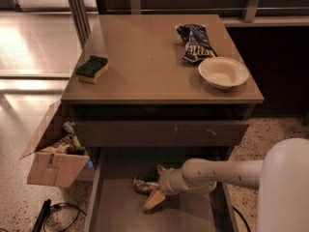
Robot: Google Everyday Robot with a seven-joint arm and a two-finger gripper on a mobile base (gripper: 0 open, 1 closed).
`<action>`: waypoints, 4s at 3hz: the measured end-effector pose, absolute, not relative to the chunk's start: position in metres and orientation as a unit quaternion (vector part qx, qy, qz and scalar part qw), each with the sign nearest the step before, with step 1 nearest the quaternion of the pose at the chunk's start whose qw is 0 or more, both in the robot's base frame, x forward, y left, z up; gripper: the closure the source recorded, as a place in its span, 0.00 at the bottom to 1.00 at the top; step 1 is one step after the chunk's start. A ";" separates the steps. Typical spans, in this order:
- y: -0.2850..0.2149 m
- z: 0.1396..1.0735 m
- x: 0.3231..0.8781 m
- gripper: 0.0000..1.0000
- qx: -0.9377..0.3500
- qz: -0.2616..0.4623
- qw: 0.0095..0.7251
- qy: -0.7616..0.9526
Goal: Pick orange can from middle drawer and place on counter
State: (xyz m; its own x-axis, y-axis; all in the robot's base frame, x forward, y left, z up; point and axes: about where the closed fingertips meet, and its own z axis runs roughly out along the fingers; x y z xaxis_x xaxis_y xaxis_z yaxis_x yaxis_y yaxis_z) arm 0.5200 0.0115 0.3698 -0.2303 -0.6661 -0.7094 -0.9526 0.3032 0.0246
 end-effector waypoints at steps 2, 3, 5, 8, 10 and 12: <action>0.011 0.368 0.520 0.41 -0.541 0.236 0.302 0.748; 0.011 0.368 0.520 0.64 -0.541 0.236 0.302 0.748; 0.005 0.400 0.515 1.00 -0.544 0.262 0.308 0.735; -0.049 0.548 0.492 1.00 -0.595 0.247 0.348 0.681; -0.061 0.643 0.505 1.00 -0.642 0.204 0.351 0.650; -0.059 0.693 0.474 1.00 -0.655 0.180 0.369 0.634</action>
Offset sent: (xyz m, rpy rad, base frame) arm -0.0004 -0.0003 -0.0013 -0.0012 0.0024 -0.0001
